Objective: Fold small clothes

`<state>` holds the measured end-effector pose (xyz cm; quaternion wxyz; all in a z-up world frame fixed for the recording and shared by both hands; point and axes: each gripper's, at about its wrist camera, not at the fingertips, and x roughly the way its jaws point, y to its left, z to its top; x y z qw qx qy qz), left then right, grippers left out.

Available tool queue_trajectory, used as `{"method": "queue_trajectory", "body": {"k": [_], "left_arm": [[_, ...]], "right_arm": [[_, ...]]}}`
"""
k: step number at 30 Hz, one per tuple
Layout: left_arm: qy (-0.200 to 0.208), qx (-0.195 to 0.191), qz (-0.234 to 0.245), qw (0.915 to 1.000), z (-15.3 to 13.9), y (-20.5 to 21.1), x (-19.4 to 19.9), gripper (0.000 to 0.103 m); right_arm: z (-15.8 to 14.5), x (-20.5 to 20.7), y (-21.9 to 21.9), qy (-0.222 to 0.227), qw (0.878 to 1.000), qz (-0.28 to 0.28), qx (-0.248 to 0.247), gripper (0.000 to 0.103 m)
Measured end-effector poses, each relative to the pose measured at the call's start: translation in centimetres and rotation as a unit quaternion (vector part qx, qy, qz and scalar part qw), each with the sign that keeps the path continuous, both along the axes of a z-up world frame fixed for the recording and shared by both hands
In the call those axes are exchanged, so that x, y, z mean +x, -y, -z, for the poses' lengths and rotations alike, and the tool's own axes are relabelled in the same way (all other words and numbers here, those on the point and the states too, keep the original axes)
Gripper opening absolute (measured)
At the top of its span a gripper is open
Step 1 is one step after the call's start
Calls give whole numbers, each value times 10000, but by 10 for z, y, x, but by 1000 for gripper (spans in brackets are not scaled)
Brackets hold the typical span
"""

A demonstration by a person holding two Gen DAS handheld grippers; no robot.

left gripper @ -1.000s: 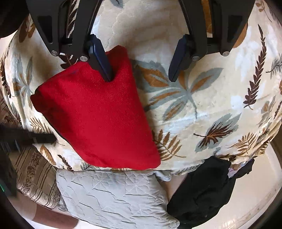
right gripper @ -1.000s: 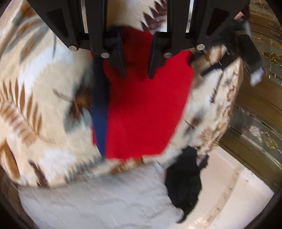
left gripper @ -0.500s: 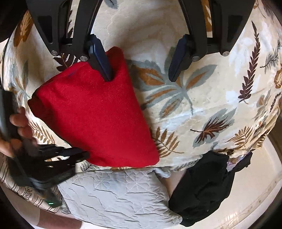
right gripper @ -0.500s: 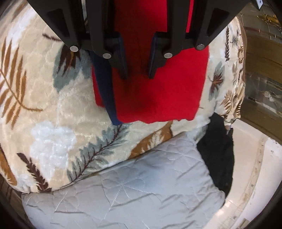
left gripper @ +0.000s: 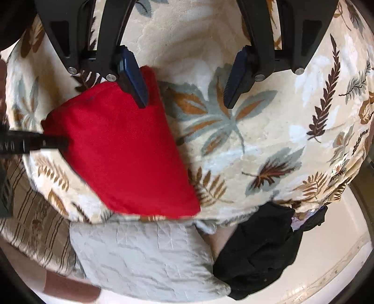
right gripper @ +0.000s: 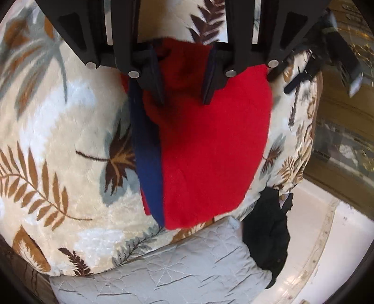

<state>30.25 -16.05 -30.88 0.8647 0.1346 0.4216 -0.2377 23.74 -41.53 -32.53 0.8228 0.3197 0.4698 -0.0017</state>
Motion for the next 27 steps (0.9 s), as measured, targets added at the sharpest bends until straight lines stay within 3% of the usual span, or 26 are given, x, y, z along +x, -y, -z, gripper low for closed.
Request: {"method": "queue_trajectory", "body": {"k": [3, 5, 8, 10, 14, 15, 16, 17, 18, 21, 27], "left_arm": [[176, -249, -40, 9995, -10, -4, 1, 69], [185, -77, -44, 9998, -4, 1, 5, 70], [-5, 501, -1, 9987, 21, 16, 9, 70], [98, 550, -8, 9984, 19, 18, 6, 70], [391, 236, 14, 9990, -2, 12, 0, 70], [426, 126, -10, 9990, -8, 11, -2, 70], [474, 66, -41, 9988, -13, 10, -3, 70], [562, 37, -74, 9984, -17, 10, -5, 70], [700, 25, -96, 9975, -21, 11, -7, 71], [1068, 53, -132, 9942, -32, 12, -13, 74], [1349, -120, -246, 9905, -47, 6, -17, 83]], "right_arm": [[-9, -8, 0, 167, 9999, 5, 16, 38], [-7, -11, 1, 156, 9999, 25, -43, 38], [13, -6, 1, -104, 9999, -23, 41, 38], [8, -8, 3, -14, 9999, 31, 119, 38], [-19, -22, 10, 743, 9969, 44, 261, 39], [-28, -28, 12, 1048, 9939, 89, 328, 45], [-34, -32, 13, 1261, 9913, 156, 327, 56], [-42, -36, 14, 1471, 9884, 278, 235, 79], [-51, -43, 14, 1697, 9844, 469, 25, 83], [-67, -51, 10, 2074, 9759, 604, -298, 83], [-71, -52, 13, 2195, 9725, 722, -294, 83]]}}
